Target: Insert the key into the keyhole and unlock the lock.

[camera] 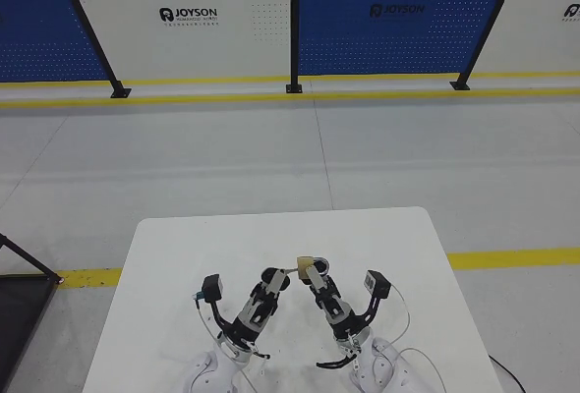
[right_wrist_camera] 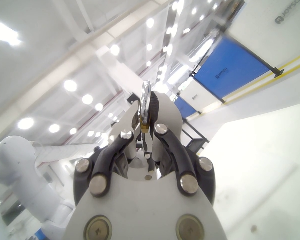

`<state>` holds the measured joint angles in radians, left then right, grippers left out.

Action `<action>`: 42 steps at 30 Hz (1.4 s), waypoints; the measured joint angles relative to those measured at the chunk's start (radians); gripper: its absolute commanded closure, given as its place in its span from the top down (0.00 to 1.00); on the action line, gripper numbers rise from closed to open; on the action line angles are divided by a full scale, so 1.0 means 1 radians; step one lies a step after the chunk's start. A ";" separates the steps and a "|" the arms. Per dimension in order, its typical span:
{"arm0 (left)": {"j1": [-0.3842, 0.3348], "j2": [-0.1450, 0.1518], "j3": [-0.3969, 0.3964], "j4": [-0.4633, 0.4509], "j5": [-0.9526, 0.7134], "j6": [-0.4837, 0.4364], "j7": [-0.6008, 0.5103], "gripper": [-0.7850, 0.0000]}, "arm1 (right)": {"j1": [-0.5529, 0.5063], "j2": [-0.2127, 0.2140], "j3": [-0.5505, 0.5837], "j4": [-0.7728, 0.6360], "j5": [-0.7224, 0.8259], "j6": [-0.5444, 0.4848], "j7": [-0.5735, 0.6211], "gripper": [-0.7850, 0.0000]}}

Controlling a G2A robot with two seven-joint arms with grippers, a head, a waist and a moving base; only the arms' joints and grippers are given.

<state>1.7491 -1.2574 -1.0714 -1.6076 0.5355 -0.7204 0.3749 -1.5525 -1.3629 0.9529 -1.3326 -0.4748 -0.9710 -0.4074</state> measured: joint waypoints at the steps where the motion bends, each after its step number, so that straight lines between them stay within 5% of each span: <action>1: 0.000 -0.001 0.000 0.000 0.001 0.000 0.002 0.00 | 0.000 0.000 0.000 0.000 0.000 0.000 0.000 0.00; 26: -0.012 -0.012 0.013 0.011 0.016 0.005 -0.007 0.00 | -0.008 0.003 0.010 -0.035 0.017 0.048 0.096 0.00; 27: -0.012 -0.012 0.013 0.010 0.017 0.005 -0.008 0.08 | -0.009 0.003 0.011 -0.037 0.015 0.050 0.097 0.00; 28: -0.011 -0.012 0.012 0.010 0.019 0.006 -0.008 0.43 | -0.011 0.002 0.013 -0.039 0.014 0.051 0.096 0.00; 29: -0.011 -0.012 0.012 0.009 0.020 0.007 -0.010 0.62 | -0.012 0.002 0.014 -0.040 0.013 0.051 0.094 0.00; 30: -0.010 -0.012 0.011 0.009 0.022 0.008 -0.012 0.92 | -0.014 0.002 0.017 -0.042 0.013 0.050 0.091 0.00; 31: -0.009 -0.012 0.011 0.008 0.022 0.008 -0.014 1.00 | -0.015 0.002 0.019 -0.043 0.014 0.048 0.088 0.00; 42: -0.003 -0.012 -0.004 0.006 0.027 0.000 -0.016 0.58 | -0.024 0.001 0.040 -0.048 0.025 0.038 0.091 0.00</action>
<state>1.7466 -1.2691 -1.0755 -1.6018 0.5620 -0.7206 0.3586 -1.5760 -1.3616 0.9927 -1.3809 -0.4500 -0.9325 -0.3165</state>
